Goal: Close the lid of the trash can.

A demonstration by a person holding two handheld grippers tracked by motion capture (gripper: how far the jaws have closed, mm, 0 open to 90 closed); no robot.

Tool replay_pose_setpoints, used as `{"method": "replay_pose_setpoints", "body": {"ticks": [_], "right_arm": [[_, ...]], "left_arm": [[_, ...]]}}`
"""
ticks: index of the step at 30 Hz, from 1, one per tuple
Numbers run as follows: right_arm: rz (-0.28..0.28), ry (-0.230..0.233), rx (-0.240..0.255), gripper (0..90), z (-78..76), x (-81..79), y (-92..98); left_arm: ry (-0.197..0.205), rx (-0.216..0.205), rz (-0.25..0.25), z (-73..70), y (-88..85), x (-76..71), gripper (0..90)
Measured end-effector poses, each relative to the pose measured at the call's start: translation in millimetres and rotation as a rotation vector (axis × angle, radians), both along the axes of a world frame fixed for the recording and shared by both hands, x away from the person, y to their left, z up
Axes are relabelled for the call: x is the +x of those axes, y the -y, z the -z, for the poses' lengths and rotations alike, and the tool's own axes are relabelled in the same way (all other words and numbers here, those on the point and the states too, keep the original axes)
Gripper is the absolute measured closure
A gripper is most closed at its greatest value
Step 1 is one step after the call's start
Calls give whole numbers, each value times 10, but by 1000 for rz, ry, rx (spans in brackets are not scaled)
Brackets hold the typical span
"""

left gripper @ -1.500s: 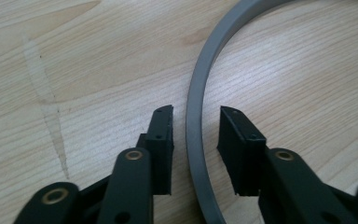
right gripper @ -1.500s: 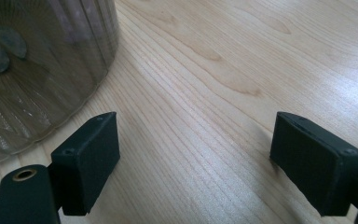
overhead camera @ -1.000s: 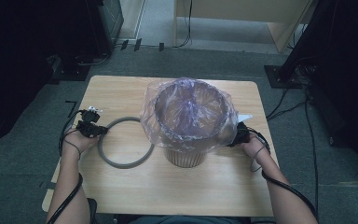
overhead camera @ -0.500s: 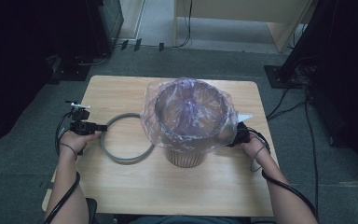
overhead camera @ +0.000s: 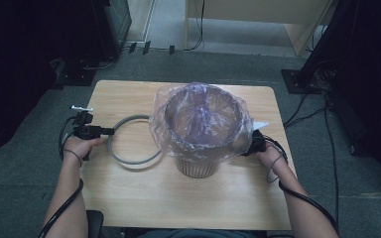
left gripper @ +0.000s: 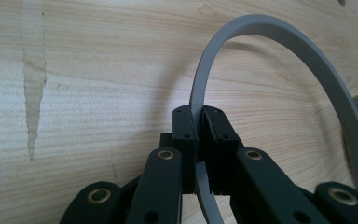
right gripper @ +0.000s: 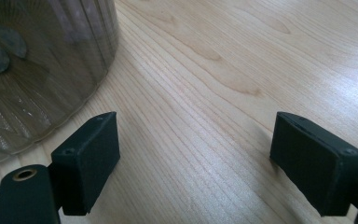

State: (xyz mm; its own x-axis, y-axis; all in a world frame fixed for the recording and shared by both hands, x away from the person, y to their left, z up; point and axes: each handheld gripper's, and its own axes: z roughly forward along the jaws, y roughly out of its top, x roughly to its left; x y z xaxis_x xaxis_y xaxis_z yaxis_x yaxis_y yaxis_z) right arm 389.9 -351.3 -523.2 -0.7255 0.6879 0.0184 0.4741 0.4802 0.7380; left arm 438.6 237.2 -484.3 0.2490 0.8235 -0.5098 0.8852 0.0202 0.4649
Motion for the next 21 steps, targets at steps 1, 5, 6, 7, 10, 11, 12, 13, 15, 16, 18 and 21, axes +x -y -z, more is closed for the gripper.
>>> {"method": "replay_pose_setpoints", "body": {"ticks": [1, 5, 6, 7, 10, 11, 12, 13, 15, 16, 18, 21], "right_arm": [[0, 0, 0, 154, 0, 0, 0], [0, 0, 0, 153, 0, 0, 0], [0, 0, 0, 153, 0, 0, 0], [0, 0, 0, 154, 0, 0, 0], [0, 0, 0, 153, 0, 0, 0], [0, 0, 0, 154, 0, 0, 0], [0, 0, 0, 153, 0, 0, 0], [0, 0, 0, 154, 0, 0, 0], [0, 0, 1, 153, 0, 0, 0], [0, 0, 0, 153, 0, 0, 0], [0, 0, 0, 153, 0, 0, 0], [0, 0, 0, 153, 0, 0, 0]], "left_arm": [[-9, -7, 3, -4, -7, 5, 843], [-18, -25, -13, -72, -64, 19, 843], [-19, -25, -15, -101, -77, 24, 843], [-18, -23, -11, -135, -89, 28, 843], [-10, -28, -17, -252, -119, 38, 843], [-11, -26, -15, -299, -135, 42, 843], [-8, -21, -16, -329, -142, 41, 843], [-8, -16, -17, -366, -154, 41, 844], [-10, -18, -20, -434, -180, 36, 843], [-14, -23, -22, -465, -195, 33, 844], [-14, -23, -25, -533, -228, 23, 844], [-19, -19, -31, -631, -285, 10, 844]]}}
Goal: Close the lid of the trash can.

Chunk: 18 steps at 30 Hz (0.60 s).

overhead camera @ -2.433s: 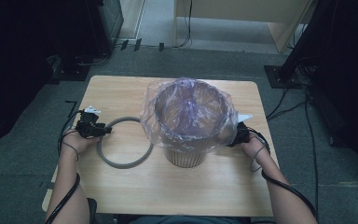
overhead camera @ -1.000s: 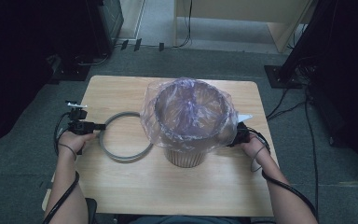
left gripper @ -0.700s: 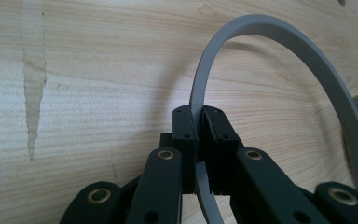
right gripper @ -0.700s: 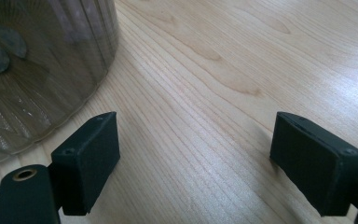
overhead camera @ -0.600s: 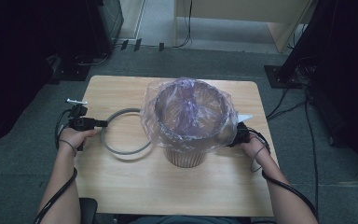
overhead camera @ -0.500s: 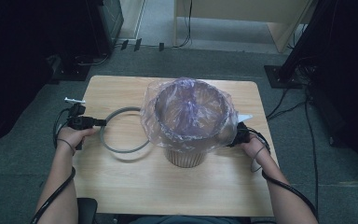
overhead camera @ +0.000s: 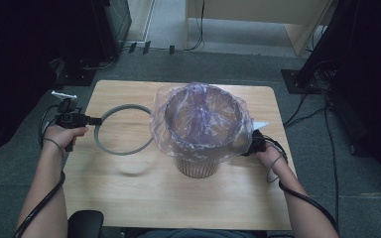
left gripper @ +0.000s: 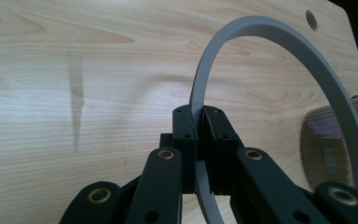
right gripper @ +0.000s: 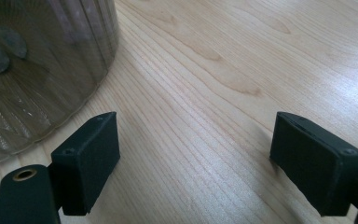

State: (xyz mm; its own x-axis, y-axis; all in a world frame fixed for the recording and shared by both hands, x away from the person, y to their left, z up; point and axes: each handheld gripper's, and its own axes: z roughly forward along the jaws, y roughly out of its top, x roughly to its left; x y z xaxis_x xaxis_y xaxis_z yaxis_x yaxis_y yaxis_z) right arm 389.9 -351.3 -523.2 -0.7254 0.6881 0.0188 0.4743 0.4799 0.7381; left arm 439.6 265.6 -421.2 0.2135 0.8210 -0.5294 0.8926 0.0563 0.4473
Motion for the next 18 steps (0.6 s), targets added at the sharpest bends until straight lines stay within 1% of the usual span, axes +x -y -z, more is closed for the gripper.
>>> {"method": "replay_pose_setpoints", "body": {"ticks": [2, 4, 6, 10, 13, 16, 18], "right_arm": [[0, 0, 0, 153, 0, 0, 0], [0, 0, 0, 153, 0, 0, 0], [0, 0, 0, 153, 0, 0, 0], [0, 0, 0, 153, 0, 0, 0], [0, 0, 0, 153, 0, 0, 0], [-2, 3, -1, 153, 1, 2, 1], [0, 0, 0, 153, 0, 0, 0]], "left_arm": [[-9, -13, 1, -65, -43, -9, 843], [-8, -4, -2, -145, -79, -22, 844], [-14, -5, -1, -198, -101, -28, 844], [-26, -17, 2, -309, -136, -38, 844], [-24, -28, 8, -399, -153, -44, 844], [-23, -20, 13, -486, -166, -50, 844], [-23, -30, 16, -541, -170, -54, 844]]}}
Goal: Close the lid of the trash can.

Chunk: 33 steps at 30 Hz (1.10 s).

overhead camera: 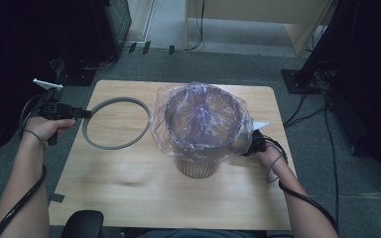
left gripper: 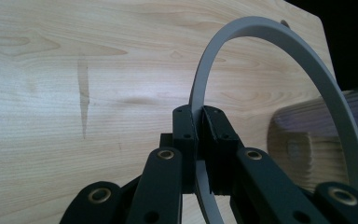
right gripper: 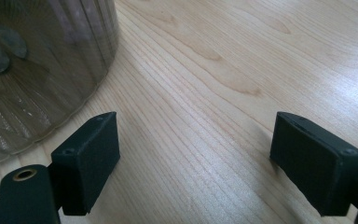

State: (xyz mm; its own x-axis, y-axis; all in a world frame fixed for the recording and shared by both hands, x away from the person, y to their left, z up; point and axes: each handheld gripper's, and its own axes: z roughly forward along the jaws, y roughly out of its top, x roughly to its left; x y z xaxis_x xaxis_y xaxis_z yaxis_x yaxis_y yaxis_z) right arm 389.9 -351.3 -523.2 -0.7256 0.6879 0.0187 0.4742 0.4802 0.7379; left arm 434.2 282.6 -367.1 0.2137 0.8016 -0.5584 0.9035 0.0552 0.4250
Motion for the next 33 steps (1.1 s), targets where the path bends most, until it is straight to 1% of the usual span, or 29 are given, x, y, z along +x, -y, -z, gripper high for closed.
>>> {"method": "replay_pose_setpoints", "body": {"ticks": [1, 2, 9, 13, 18, 23, 24, 27, 30, 33], "right_arm": [[0, 0, 0, 153, 0, 0, 0], [0, 0, 0, 154, 0, 0, 0], [0, 0, 0, 153, 0, 0, 0], [0, 0, 0, 154, 0, 0, 0], [0, 0, 0, 153, 0, 0, 0], [0, 0, 0, 154, 0, 0, 0], [0, 0, 0, 153, 0, 0, 0], [0, 0, 0, 153, 0, 0, 0], [0, 0, 0, 153, 0, 0, 0], [0, 0, 0, 153, 0, 0, 0]], "left_arm": [[0, -4, 2, -20, 0, -2, 844], [5, -2, 5, -58, 0, -5, 844], [6, 5, 18, -250, -6, -10, 845], [4, -9, 18, -354, -23, -17, 844], [15, -10, 18, -501, -59, -35, 844], [32, -8, 26, -688, -76, -58, 844], [33, -13, 28, -727, -76, -61, 844], [38, -17, 34, -839, -61, -64, 844], [40, -40, 59, -926, -25, -59, 845], [47, -40, 72, -999, 29, -45, 845]]}}
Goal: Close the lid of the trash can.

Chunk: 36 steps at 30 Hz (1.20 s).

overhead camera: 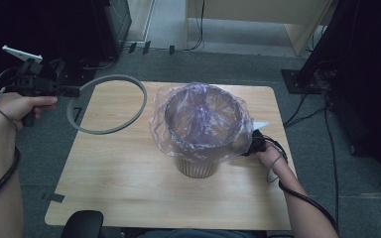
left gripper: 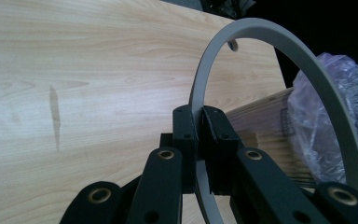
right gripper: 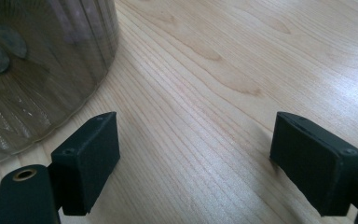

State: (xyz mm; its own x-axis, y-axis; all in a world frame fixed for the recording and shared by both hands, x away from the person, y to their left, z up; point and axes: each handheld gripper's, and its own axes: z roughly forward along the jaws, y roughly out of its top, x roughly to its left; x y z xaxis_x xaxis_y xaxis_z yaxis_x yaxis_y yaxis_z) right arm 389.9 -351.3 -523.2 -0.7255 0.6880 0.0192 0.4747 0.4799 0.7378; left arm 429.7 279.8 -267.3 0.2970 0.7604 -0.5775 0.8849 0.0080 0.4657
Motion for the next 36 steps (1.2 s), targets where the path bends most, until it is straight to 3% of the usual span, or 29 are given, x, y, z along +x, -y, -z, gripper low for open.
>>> {"method": "replay_pose_setpoints", "body": {"ticks": [12, 36], "right_arm": [[0, 0, 0, 153, 0, 0, 0], [0, 0, 0, 153, 0, 1, 0]], "left_arm": [[22, -35, 58, -178, 278, 104, 845], [41, 1, 141, -342, 759, 224, 845]]}}
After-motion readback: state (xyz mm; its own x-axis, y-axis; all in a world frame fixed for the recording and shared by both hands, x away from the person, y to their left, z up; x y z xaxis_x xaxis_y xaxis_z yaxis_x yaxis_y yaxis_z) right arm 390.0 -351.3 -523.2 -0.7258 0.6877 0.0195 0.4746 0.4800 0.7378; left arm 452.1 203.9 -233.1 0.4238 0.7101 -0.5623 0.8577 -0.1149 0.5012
